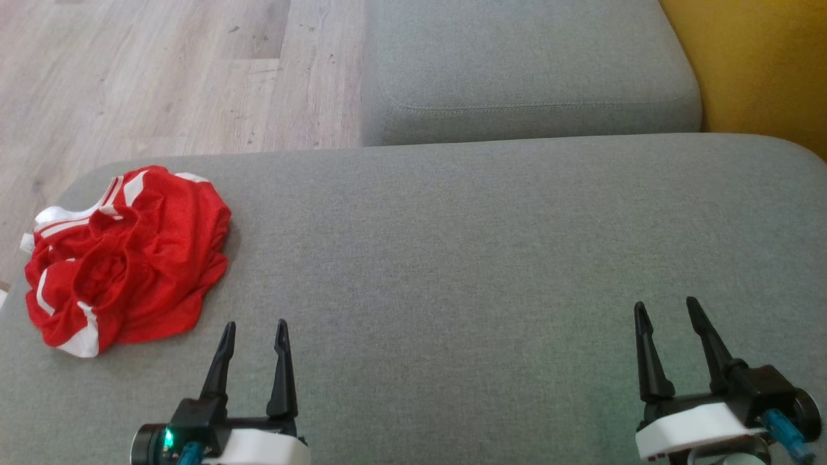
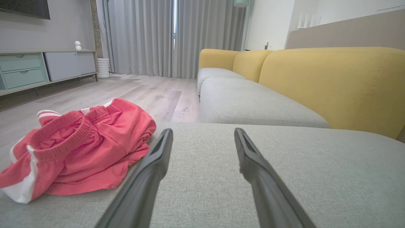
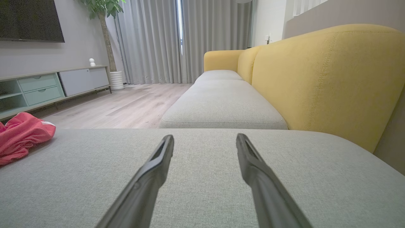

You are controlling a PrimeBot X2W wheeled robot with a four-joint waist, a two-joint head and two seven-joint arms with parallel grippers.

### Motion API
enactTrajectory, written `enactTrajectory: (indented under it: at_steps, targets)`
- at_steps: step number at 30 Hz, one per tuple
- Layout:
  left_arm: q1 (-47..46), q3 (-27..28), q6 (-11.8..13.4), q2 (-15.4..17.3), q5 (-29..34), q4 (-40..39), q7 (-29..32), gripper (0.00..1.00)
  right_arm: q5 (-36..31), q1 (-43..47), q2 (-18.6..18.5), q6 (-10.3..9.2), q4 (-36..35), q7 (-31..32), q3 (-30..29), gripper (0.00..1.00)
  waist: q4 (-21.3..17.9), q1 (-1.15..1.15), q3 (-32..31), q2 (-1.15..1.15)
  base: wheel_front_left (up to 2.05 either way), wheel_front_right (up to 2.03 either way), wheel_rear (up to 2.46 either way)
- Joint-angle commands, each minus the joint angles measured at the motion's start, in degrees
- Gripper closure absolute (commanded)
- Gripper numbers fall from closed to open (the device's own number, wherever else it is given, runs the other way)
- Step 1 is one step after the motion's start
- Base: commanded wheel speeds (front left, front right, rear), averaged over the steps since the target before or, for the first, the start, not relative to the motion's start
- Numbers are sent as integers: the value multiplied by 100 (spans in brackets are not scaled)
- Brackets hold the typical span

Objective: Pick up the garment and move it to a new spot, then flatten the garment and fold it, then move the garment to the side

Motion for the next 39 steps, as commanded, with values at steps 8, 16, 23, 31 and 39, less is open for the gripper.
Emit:
enactTrajectory:
  at_steps: [8,16,23,31,39]
  targets:
    - [-261,195,-46,45,11,-110,-61,0,5,-144,-64,44,-145,-79,141,0,-4,0,-5,0,0,0,0]
    - [-253,188,-63,45,-2,-102,-61,0,17,-141,-64,44,-127,-79,150,0,-19,0,-2,0,0,0,0]
    - [-244,153,-46,45,-22,-96,-61,0,-34,-123,-64,44,-96,-79,147,0,-1,0,-7,0,0,0,0]
    - [-333,114,-23,45,60,-63,-61,0,-47,-88,-64,44,-129,-79,112,0,391,0,6,0,0,0,0]
    - [-381,186,-33,45,129,-66,-61,0,7,-140,-64,44,-169,-79,187,0,1130,0,80,0,0,0,0]
